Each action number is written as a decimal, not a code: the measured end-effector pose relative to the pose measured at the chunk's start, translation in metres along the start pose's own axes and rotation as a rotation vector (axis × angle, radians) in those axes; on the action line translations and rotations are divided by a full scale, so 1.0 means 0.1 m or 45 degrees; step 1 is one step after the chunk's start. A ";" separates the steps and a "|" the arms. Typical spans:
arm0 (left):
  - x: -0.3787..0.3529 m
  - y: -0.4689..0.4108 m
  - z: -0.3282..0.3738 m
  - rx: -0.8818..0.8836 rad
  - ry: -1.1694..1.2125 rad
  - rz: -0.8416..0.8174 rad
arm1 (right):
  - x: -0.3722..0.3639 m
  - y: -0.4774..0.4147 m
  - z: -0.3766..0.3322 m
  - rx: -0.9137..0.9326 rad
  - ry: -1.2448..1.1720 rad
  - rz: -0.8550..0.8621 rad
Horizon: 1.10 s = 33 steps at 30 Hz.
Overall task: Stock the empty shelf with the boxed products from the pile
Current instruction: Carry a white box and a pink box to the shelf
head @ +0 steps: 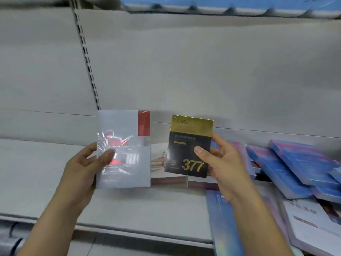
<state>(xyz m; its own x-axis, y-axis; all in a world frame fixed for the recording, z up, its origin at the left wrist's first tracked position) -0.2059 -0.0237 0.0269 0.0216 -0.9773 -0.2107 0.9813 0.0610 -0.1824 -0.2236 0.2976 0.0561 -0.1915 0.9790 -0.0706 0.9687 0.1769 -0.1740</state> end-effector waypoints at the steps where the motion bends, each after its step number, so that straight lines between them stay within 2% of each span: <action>1: 0.11 0.13 0.03 -0.006 -0.005 0.047 | -0.15 -0.03 0.06 -0.014 -0.013 -0.050; 12: 1.67 1.60 0.46 -0.090 -0.096 0.576 | -1.77 0.06 0.45 -0.159 -0.097 -0.418; 26: 4.03 3.23 1.04 -0.124 -0.080 0.878 | -4.55 0.59 0.62 -0.222 -0.109 -0.669; 33: 5.03 3.62 1.17 -0.079 -0.076 1.026 | -5.77 0.67 0.67 -0.223 -0.099 -0.785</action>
<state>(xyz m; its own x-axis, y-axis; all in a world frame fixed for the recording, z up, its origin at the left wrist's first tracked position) 0.1822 -0.5173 -0.0327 0.7293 -0.6374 -0.2487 0.6475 0.7604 -0.0502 -0.0587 -0.2624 0.0197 -0.7260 0.6829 -0.0813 0.6871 0.7253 -0.0433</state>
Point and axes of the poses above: each hand's wrist, its own y-axis away from the middle knuckle, its own x-axis out of the back of the hand, z = x × y, the point moved 9 cm from there along -y, towards the middle knuckle, and after that the axes turned 11 degrees about -z, right-handed, at the moved point
